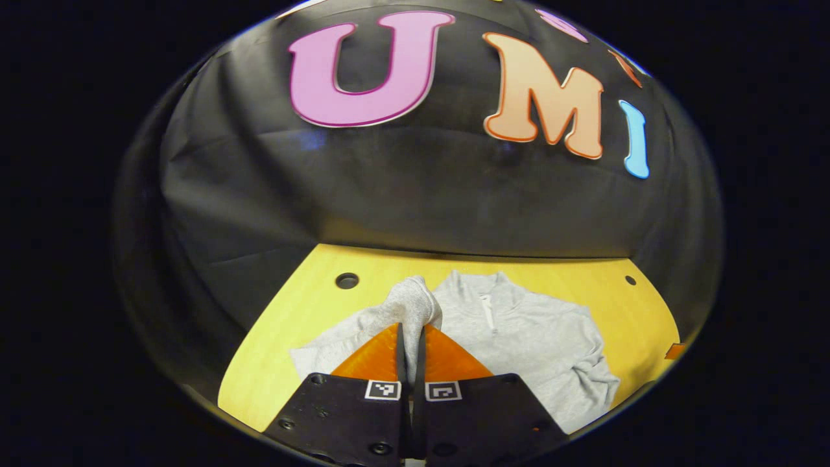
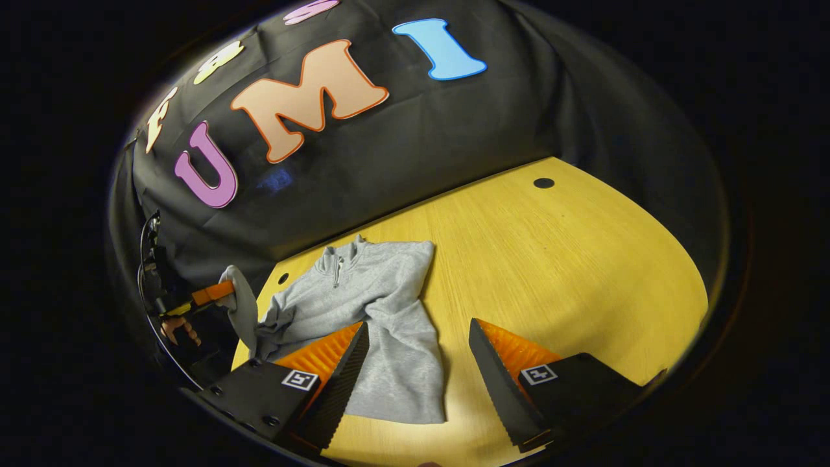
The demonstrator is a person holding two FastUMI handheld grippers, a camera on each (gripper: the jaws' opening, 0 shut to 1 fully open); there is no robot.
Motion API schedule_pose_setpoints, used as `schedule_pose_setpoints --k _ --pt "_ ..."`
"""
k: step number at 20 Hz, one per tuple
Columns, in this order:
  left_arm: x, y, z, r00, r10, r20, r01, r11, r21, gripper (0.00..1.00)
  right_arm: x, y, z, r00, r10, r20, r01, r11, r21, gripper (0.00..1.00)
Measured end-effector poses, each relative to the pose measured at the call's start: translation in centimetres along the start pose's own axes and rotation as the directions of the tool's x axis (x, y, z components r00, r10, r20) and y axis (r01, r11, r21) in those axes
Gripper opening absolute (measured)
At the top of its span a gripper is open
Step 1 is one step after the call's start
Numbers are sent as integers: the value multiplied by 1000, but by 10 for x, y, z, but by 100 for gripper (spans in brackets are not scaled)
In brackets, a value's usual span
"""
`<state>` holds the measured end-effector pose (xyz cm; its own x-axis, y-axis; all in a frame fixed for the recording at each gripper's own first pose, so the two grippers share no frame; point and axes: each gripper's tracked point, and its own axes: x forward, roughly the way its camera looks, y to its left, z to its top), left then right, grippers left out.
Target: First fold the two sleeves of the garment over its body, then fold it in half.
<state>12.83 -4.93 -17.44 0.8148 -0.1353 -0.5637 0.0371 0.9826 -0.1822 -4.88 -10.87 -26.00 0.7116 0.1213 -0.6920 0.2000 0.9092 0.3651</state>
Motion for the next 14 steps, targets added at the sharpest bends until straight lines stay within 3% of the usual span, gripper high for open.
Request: schedule_pose_setpoints --k 14 --pt "36 -167 -8 983 -180 -40 184 975 127 0 -17 -53 -2 999 -48 -14 49 999 22 97"
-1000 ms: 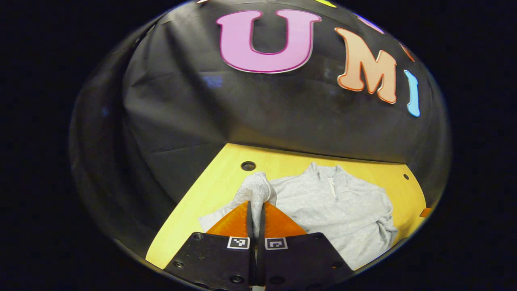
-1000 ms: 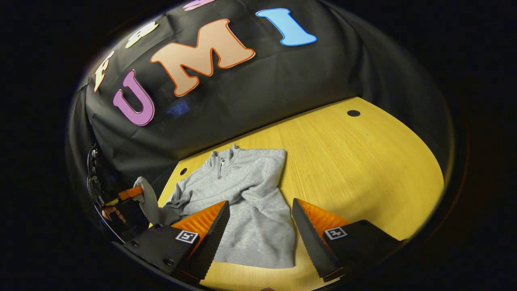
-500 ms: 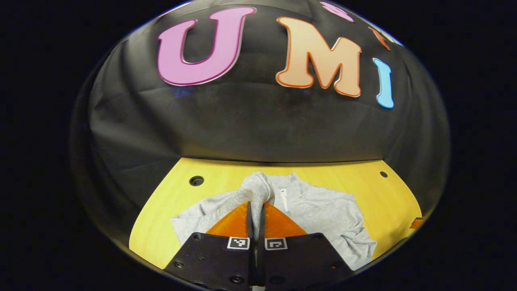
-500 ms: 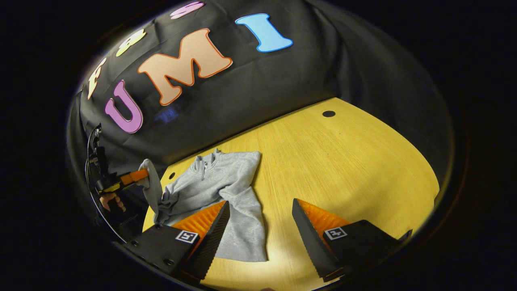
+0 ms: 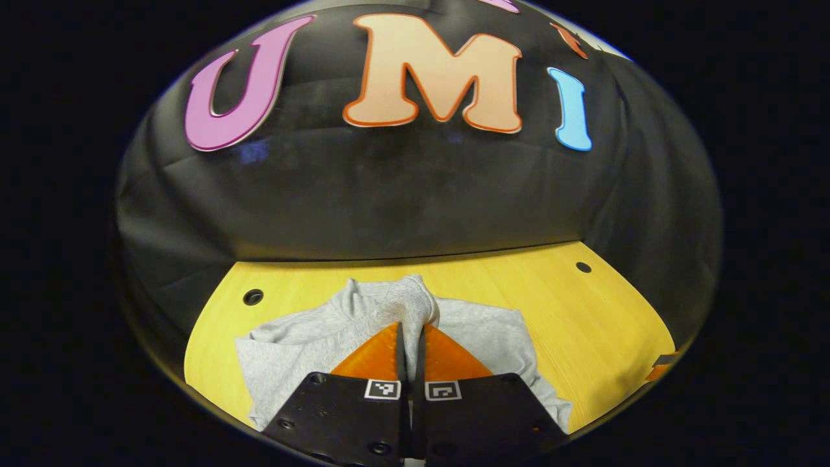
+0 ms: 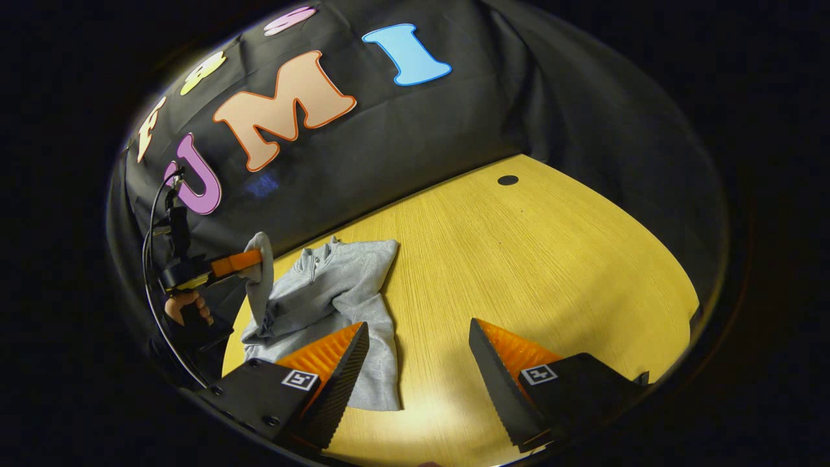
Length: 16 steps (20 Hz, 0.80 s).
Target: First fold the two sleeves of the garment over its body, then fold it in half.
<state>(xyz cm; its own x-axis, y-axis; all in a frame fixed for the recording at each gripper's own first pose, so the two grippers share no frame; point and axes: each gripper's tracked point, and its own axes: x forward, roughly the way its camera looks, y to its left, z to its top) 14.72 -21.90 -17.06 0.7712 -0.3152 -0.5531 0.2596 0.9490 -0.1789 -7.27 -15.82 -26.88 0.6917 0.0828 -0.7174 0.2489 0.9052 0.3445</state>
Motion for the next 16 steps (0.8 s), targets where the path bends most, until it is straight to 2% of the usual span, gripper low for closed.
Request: schedule_pose_setpoints --k 7,9,10,13,14,15,16 --pt "35 -47 -33 996 -26 -88 34 996 83 0 -9 -16 -10 1000 12 -26 -13 1000 -18 97" --pt "37 -56 -42 993 -32 -112 42 995 86 6 -9 -19 -9 999 24 -29 -24 999 -21 98" --pt "35 -59 -39 994 -37 -106 46 995 86 23 -9 -19 -9 999 31 -31 -31 999 -22 98" --pt "22 -53 -22 1000 -4 -21 6 995 103 100 -6 -16 -9 998 54 -39 -56 998 -33 97" --pt "12 -47 -19 1000 5 6 -5 994 105 95 -5 -13 -9 997 61 -44 -63 997 -40 97" --pt "1 -40 -15 999 15 30 -18 995 102 96 -3 -10 -9 997 67 -47 -69 997 -45 97" --pt "-12 -34 -14 999 23 48 -28 995 91 96 -3 -6 -9 996 73 -47 -76 996 -49 92"
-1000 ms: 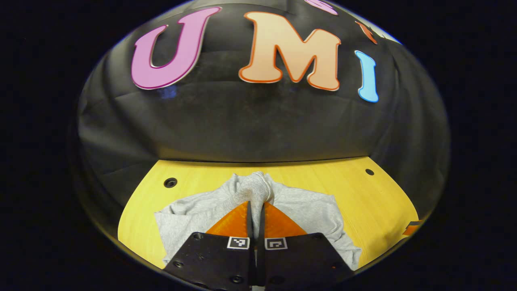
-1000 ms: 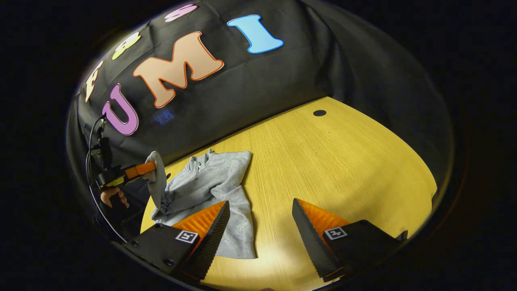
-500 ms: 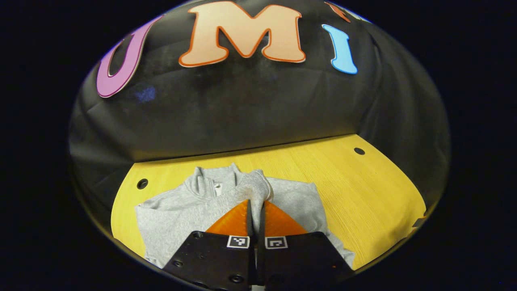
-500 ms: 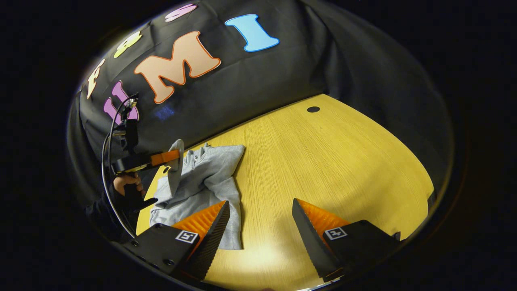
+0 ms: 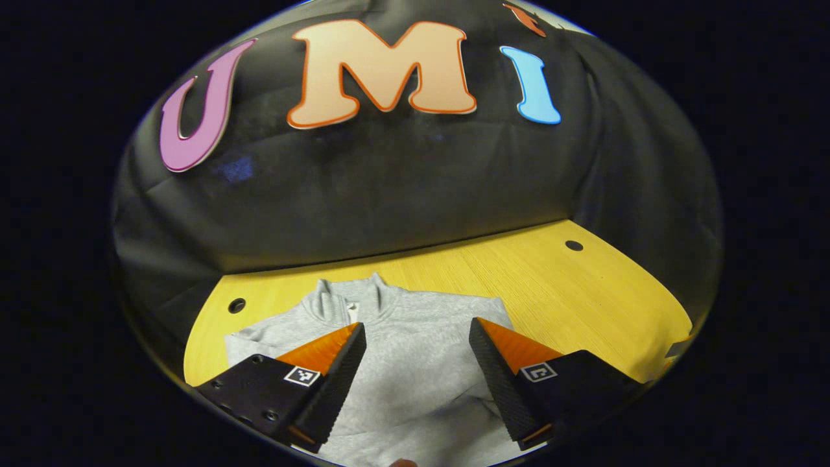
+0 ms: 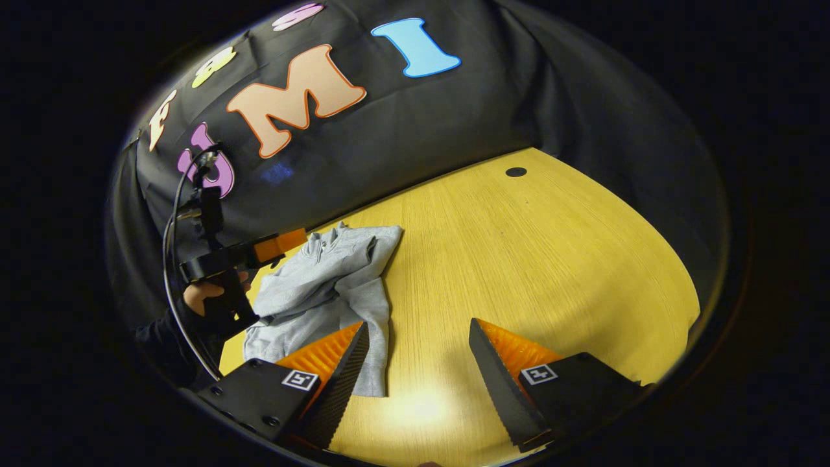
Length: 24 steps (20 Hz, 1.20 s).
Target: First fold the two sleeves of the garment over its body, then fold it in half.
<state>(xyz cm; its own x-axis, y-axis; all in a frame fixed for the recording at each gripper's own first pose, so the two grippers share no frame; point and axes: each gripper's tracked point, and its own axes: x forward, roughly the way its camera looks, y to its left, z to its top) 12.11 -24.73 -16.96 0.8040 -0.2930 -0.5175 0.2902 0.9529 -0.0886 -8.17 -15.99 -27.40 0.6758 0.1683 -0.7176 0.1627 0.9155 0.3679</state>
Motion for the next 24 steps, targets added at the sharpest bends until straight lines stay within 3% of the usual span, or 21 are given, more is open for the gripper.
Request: schedule_pose_setpoints --k 2,7,8,14,16,17,19,20,21,24 --pt "-23 20 -3 999 28 22 -28 999 -25 95 2 12 3 1000 11 17 -11 1000 -7 97" --pt "-77 80 -24 993 114 43 -110 990 -83 95 1 45 2 999 11 53 -8 999 -44 92" --pt "-89 93 -33 991 129 37 -126 988 -85 95 2 52 -1 999 11 51 -8 998 -62 97" --pt "-148 155 -89 979 206 -3 -204 971 -122 95 3 84 -26 999 -3 40 9 991 -136 97" --pt "-164 168 -108 978 208 -28 -210 967 -141 95 5 91 -33 999 -10 37 16 986 -166 92" --pt "-171 173 -118 977 209 -42 -213 966 -150 95 6 94 -36 999 -18 39 25 983 -182 97" --pt "-181 181 -140 976 208 -69 -217 963 -161 95 10 97 -41 998 -36 48 45 976 -211 97" --pt "-185 183 -152 975 205 -86 -216 963 -163 95 12 99 -44 998 -43 51 54 973 -223 92" --pt "-189 185 -164 974 202 -102 -217 963 -163 95 14 100 -48 997 -52 49 62 971 -233 97" --pt "-194 186 -202 968 189 -165 -215 963 -164 95 22 99 -59 996 -78 42 86 964 -250 97"
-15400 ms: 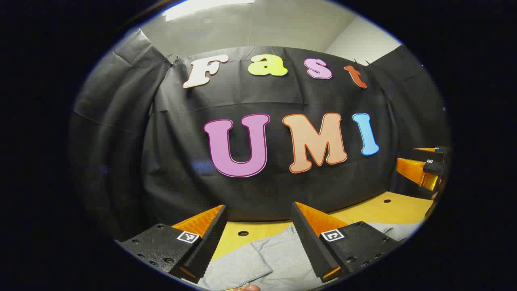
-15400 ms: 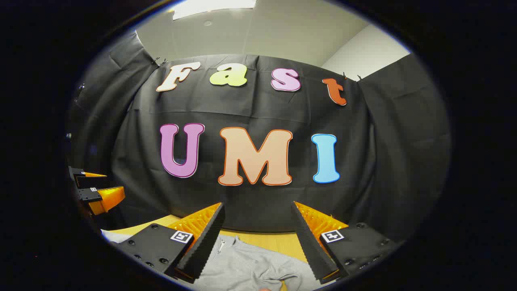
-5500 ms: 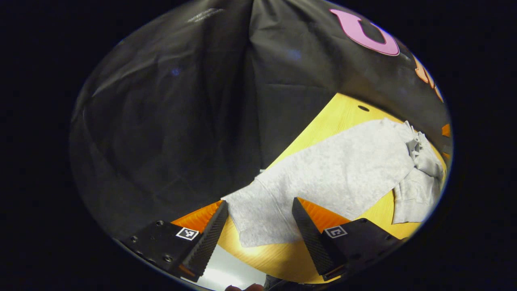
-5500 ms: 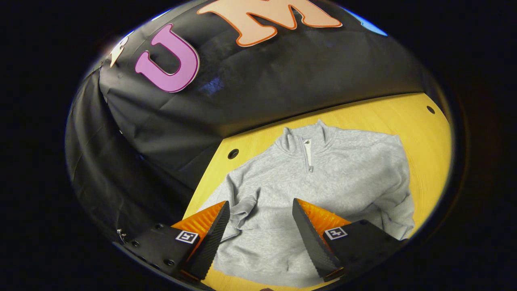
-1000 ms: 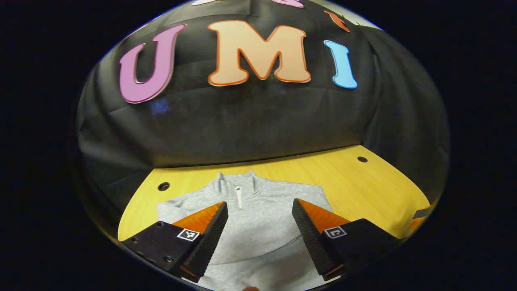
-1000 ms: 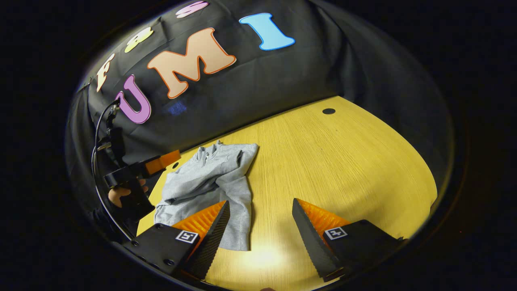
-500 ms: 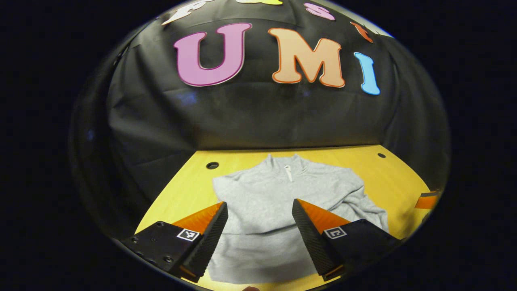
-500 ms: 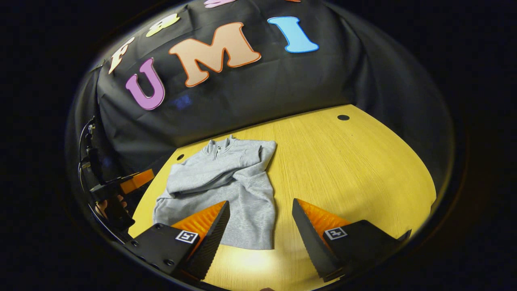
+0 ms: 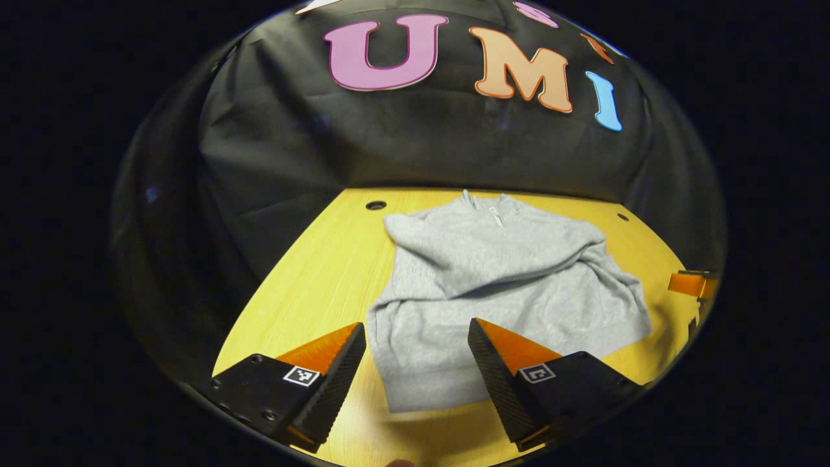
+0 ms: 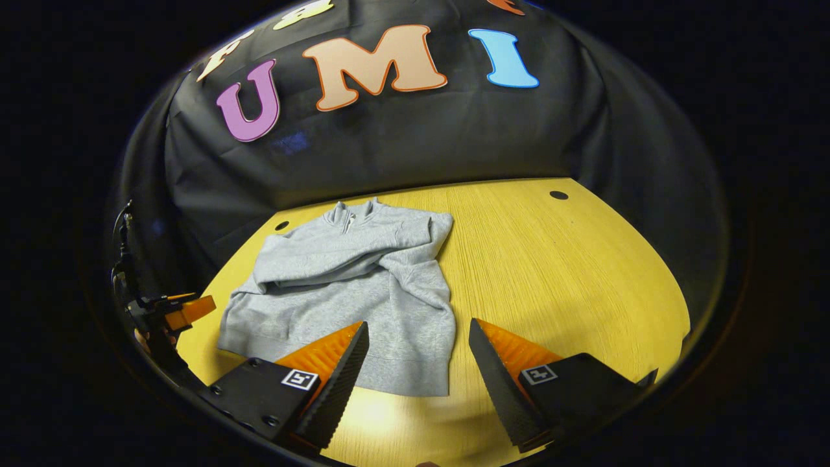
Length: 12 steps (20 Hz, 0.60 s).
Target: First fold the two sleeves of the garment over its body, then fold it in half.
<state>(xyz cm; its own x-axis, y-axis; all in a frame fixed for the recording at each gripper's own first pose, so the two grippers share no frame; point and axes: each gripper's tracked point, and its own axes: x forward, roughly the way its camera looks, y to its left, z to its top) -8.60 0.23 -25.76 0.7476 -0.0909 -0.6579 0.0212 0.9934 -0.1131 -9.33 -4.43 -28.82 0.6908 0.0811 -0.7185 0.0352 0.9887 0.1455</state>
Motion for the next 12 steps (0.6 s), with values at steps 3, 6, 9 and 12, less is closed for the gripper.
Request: schedule_pose_setpoints --k 3,6,9,12 --pt "3 -1 -24 999 -11 -34 11 1000 -17 95 8 3 -15 1000 -13 -28 13 1000 -1 97" --pt "12 0 -38 999 -9 -48 8 1000 -20 95 17 6 -30 998 -21 -62 19 999 -29 92" --pt "16 -1 -50 996 -22 -84 21 1000 -15 95 25 8 -39 996 -35 -81 28 997 -76 92" --pt "25 -9 -67 991 -29 -131 27 1000 -15 95 35 8 -49 993 -51 -108 39 993 -111 98"
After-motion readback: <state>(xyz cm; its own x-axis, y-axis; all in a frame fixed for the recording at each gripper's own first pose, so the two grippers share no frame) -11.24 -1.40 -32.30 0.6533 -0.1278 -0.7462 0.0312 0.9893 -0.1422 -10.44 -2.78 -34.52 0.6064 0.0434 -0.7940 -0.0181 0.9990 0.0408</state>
